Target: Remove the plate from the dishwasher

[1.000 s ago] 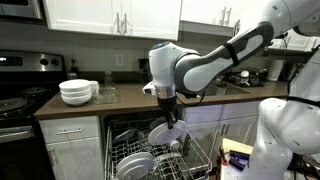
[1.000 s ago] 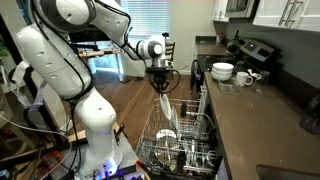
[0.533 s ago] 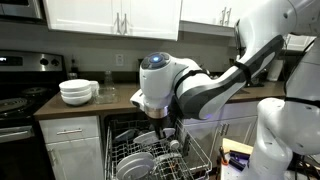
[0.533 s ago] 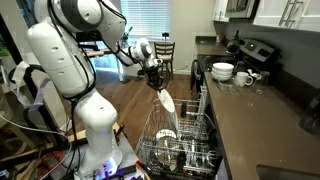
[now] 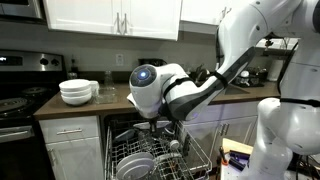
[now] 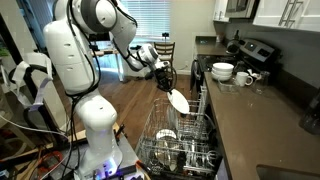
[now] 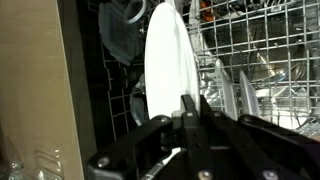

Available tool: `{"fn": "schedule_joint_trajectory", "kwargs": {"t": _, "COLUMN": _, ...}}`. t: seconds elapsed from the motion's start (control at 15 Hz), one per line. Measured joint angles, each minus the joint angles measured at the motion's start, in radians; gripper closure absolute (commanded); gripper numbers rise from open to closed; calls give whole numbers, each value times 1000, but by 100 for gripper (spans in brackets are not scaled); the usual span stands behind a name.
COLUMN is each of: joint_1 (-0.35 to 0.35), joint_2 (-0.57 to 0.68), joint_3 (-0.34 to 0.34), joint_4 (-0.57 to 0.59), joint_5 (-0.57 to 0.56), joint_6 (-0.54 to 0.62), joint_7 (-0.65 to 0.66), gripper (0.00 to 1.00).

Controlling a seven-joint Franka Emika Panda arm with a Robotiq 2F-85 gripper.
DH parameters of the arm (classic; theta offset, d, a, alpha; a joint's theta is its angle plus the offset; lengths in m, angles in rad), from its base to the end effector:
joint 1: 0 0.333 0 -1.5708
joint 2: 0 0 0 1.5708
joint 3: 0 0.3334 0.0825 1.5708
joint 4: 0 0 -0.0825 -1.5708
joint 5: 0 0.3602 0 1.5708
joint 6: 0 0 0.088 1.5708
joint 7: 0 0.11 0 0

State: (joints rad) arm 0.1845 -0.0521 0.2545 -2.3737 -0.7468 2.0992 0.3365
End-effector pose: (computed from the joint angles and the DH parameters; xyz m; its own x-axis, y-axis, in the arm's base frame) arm 0.4268 0.1627 0.3677 0.8600 0.4909 -0.1395 0.4717 -0.6604 0.5843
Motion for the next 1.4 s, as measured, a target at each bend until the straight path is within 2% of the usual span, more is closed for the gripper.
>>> {"fn": "schedule_joint_trajectory", "kwargs": {"t": 0.4, "joint_1": -2, "joint_2": 25, "joint_3": -62, "joint_4": 44, "joint_5": -114, "joint_6": -40, "joint_7": 27, "gripper": 95}}
{"fn": "schedule_joint_trajectory", "kwargs": {"t": 0.8, "joint_1": -2, "joint_2": 26, "joint_3": -91, "joint_4": 61, "joint_5": -211, "joint_6": -62, "joint_7": 55, "gripper": 95}}
{"fn": "schedule_joint_trajectory", "kwargs": {"t": 1.4, "joint_1": -12, "joint_2": 36, "joint_3": -118, "joint_4": 71, "joint_5": -287, "joint_6": -62, "joint_7": 82, "gripper": 95}}
